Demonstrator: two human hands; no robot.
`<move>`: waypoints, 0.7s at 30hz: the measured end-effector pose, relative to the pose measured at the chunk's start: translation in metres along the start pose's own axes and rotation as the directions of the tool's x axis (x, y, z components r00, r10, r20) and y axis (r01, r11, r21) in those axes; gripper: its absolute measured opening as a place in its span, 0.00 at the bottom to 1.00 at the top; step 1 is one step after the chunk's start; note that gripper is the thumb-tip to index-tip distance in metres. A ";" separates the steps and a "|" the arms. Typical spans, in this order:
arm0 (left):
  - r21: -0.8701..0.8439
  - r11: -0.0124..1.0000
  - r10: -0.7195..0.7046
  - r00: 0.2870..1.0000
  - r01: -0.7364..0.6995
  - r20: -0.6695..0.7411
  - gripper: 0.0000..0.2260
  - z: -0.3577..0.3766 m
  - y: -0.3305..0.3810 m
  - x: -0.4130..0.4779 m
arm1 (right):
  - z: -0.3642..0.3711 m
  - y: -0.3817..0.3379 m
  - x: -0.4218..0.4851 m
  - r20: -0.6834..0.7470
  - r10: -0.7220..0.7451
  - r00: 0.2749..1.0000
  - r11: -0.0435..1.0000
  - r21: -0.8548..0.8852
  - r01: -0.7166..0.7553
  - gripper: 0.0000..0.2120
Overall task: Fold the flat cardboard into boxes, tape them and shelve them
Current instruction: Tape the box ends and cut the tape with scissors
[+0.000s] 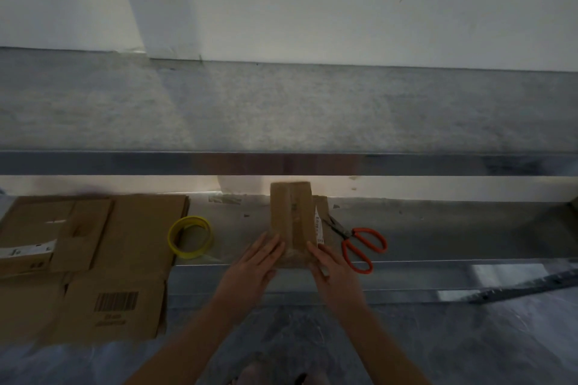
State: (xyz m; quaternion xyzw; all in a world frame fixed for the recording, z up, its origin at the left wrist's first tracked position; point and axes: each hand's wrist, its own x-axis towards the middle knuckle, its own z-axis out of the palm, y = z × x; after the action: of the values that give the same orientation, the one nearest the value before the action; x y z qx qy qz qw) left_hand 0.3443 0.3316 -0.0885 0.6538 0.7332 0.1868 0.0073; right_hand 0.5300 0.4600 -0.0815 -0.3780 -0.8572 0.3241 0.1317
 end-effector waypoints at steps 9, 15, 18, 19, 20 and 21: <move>-0.131 0.990 -0.033 0.997 0.041 0.063 0.20 -0.010 0.010 0.012 | -0.002 -0.019 -0.005 0.003 0.104 0.995 0.962 0.252 -0.102 0.20; -0.520 0.710 -0.399 0.880 0.474 0.257 0.29 -0.010 0.012 0.016 | 0.000 -0.027 -0.014 0.047 0.282 0.958 0.820 0.506 -0.266 0.19; -0.552 0.640 -0.485 0.838 0.534 0.249 0.33 -0.012 0.021 0.011 | 0.000 -0.035 -0.017 0.049 0.299 0.953 0.783 0.558 -0.275 0.18; -0.573 0.611 -0.517 0.823 0.546 0.233 0.34 -0.013 0.025 0.008 | 0.000 -0.037 -0.017 0.062 0.317 0.946 0.744 0.602 -0.289 0.17; -0.588 0.579 -0.552 0.802 0.565 0.228 0.35 -0.014 0.028 0.004 | 0.001 -0.041 -0.017 0.079 0.349 0.934 0.667 0.678 -0.307 0.15; -0.595 0.541 -0.589 0.773 0.594 0.236 0.35 -0.015 0.031 0.001 | 0.002 -0.047 -0.017 0.098 0.396 0.913 0.563 0.759 -0.326 0.12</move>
State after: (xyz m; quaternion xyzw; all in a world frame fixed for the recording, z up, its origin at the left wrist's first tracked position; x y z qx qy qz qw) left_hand 0.3700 0.3309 -0.0655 0.3252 0.8002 0.4086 0.2948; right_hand 0.5145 0.4227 -0.0523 -0.4671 -0.5382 0.6575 0.2446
